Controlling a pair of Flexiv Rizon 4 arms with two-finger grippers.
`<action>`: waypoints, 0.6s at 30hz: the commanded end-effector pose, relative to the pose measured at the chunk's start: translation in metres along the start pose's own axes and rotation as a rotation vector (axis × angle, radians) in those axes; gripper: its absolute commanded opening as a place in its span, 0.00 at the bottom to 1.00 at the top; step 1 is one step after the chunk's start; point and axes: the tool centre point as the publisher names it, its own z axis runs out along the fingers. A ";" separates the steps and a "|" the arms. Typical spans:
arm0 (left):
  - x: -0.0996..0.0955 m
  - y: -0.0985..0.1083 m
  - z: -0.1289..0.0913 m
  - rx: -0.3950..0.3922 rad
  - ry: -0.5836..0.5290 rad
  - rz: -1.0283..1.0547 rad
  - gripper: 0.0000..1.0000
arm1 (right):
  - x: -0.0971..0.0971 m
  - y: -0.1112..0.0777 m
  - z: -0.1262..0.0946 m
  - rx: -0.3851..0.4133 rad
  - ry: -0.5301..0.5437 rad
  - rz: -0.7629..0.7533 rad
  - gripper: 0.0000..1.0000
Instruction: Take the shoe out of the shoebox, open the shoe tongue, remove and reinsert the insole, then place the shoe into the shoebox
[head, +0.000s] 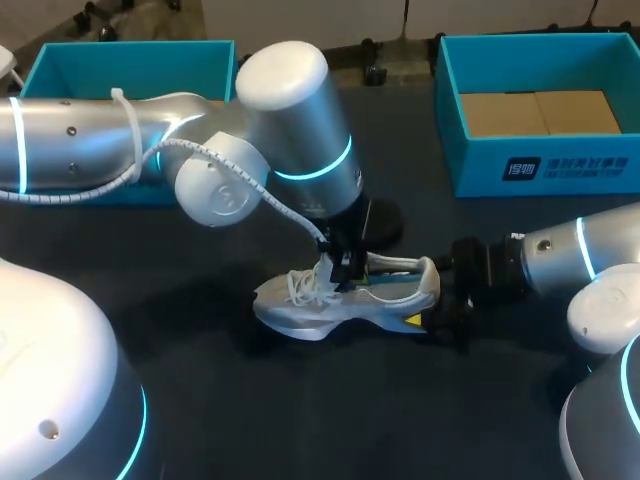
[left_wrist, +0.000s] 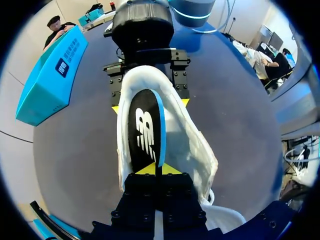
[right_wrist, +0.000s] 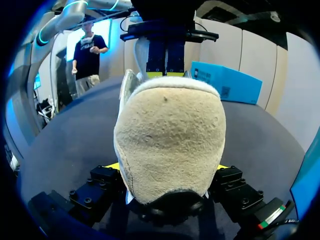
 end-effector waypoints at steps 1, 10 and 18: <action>0.002 0.005 -0.008 0.012 0.002 0.002 0.00 | 0.002 0.000 0.001 0.005 -0.002 0.000 0.00; 0.005 0.002 -0.025 0.065 0.019 -0.021 0.00 | 0.002 0.000 0.001 0.005 -0.002 0.000 0.00; 0.007 -0.008 -0.037 0.107 0.029 -0.037 0.00 | 0.002 0.000 0.001 0.005 -0.002 0.000 0.00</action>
